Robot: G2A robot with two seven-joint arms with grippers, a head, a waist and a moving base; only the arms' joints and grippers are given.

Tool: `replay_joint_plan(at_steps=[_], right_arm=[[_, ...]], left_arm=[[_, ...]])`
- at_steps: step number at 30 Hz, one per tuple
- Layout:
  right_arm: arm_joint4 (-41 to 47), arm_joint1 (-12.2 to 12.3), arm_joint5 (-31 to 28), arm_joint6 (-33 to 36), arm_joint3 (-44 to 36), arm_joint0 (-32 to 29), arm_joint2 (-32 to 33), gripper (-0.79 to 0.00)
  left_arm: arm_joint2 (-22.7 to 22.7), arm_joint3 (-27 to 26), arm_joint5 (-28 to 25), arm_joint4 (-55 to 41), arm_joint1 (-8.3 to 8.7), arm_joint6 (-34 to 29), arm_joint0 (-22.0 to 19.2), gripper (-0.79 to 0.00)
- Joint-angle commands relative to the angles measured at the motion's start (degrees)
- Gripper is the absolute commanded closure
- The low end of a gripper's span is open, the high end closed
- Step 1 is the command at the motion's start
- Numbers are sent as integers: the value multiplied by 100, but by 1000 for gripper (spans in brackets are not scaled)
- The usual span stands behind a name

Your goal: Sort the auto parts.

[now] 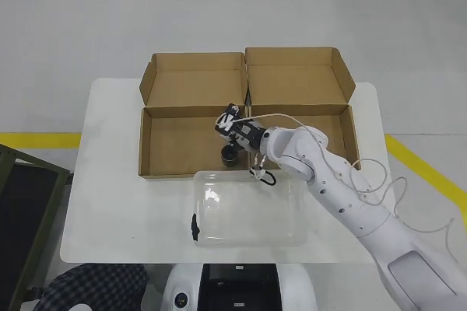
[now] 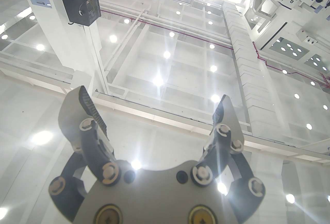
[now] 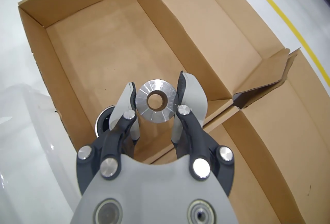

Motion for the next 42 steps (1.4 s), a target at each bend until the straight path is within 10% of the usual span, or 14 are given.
replay_joint_plan(at_steps=[1, 17, 24, 42], right_arm=[[-1, -31, 55, 84, 55, 35, -17, 0], [-20, -358, 381, 451, 638, 325, -304, 0], [-7, -491, 411, 537, 894, 441, -381, -175], [-35, -704, 319, 658, 1247, 537, -360, -292]], left_arm=[[0, 0, 0, 0, 0, 0, 0, -785], [0, 0, 0, 0, 0, 0, 0, -785], [0, 0, 0, 0, 0, 0, 0, -785], [0, 0, 0, 0, 0, 0, 0, -785]])
